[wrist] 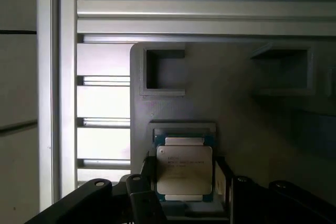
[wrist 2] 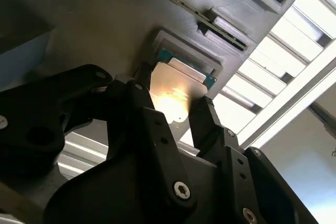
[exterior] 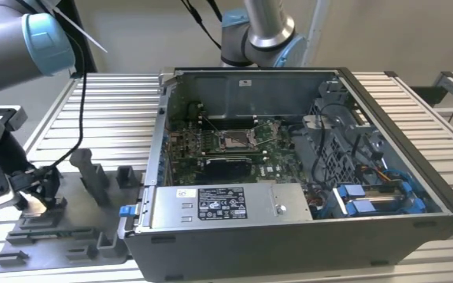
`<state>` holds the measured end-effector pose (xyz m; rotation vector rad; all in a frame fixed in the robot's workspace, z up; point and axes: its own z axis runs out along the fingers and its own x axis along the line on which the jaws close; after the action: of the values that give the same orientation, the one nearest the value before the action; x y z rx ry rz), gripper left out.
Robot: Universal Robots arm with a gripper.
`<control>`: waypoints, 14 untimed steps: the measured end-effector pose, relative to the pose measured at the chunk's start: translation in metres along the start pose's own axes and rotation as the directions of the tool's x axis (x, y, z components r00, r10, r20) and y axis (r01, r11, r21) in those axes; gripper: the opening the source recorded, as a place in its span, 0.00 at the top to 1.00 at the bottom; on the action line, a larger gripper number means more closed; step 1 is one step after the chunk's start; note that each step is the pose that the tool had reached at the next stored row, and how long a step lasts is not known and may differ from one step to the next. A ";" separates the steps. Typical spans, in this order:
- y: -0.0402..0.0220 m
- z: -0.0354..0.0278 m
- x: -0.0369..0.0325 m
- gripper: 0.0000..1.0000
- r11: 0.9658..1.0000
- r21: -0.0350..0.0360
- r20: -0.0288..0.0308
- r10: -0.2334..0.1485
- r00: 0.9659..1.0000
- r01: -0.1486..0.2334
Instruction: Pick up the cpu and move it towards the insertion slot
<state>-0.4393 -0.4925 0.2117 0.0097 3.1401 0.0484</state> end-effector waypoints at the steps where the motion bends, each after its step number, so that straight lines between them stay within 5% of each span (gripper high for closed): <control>1: 0.0001 -0.0026 0.0000 1.00 1.000 0.000 0.000 0.000 1.000 0.000; 9: 0.0006 -0.0191 0.0000 1.00 1.000 0.000 0.000 0.000 1.000 0.000; 14: 0.0006 -0.0204 0.0000 1.00 1.000 0.000 0.000 0.000 1.000 0.000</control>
<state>-0.4393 -0.4925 0.2320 0.0097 3.1399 0.0479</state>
